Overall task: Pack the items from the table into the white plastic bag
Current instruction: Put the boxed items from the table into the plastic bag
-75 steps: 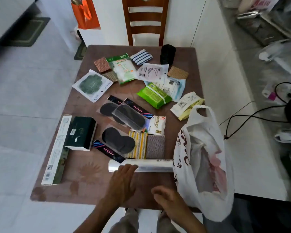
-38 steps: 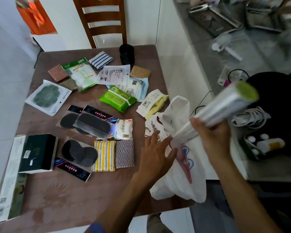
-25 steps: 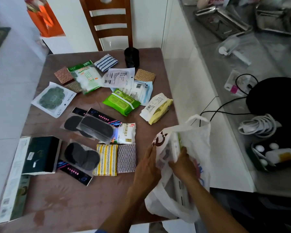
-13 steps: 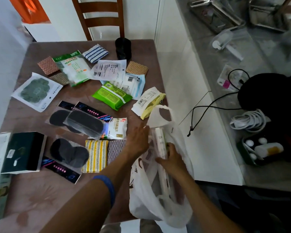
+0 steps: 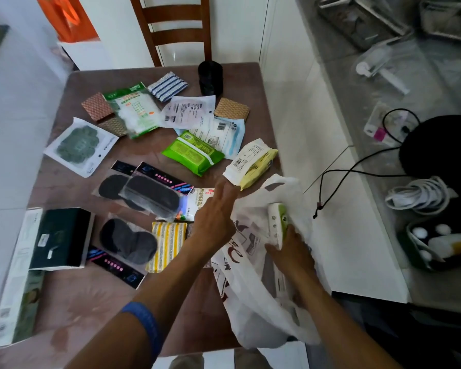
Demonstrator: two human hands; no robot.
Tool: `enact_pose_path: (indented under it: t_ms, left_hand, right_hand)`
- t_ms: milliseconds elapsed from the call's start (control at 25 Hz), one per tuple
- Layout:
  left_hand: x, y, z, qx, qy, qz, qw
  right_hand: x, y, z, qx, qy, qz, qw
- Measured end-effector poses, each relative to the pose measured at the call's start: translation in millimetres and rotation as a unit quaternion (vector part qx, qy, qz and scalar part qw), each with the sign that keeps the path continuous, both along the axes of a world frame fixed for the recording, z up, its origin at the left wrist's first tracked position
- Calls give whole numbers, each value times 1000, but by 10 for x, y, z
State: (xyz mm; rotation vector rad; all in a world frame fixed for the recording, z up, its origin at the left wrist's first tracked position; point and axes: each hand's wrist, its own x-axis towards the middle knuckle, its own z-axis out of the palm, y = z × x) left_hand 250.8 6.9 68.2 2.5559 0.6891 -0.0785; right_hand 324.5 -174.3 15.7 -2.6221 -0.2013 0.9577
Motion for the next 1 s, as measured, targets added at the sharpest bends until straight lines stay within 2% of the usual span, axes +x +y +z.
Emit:
enact_pose_path:
  t_ms: [120, 280, 440, 560, 640, 760, 840, 1000]
  left_hand:
    - [-130, -108, -49, -4, 11, 20, 1000]
    - [-441, -173, -14, -73, -76, 77, 991]
    - [-995, -5, -188, -86, -35, 141, 986]
    - [-1513, 261, -381, -58, -48, 182, 980]
    - [-1949, 534, -443, -31, -50, 274, 960]
    - [-2650, 975, -458, 6, 49, 428, 902]
    - [-3053, 1238, -503, 22, 118, 472, 873]
    - [-3506, 1621, -674, 3, 140, 521, 842]
  right_hand:
    - [-47, 11, 184, 21, -71, 19, 997]
    - [-195, 304, 627, 172, -136, 56, 974]
    - [-520, 870, 1036, 265, -142, 140, 943]
    - [-825, 1218, 1082, 315, -122, 204, 919]
    - [-1095, 1431, 1051, 315, -82, 249, 912]
    - [-1468, 1664, 890, 283, -44, 316, 904]
    - [-1665, 1759, 765, 255, -26, 337, 906]
    - [-1944, 1858, 614, 197, 2, 371, 908]
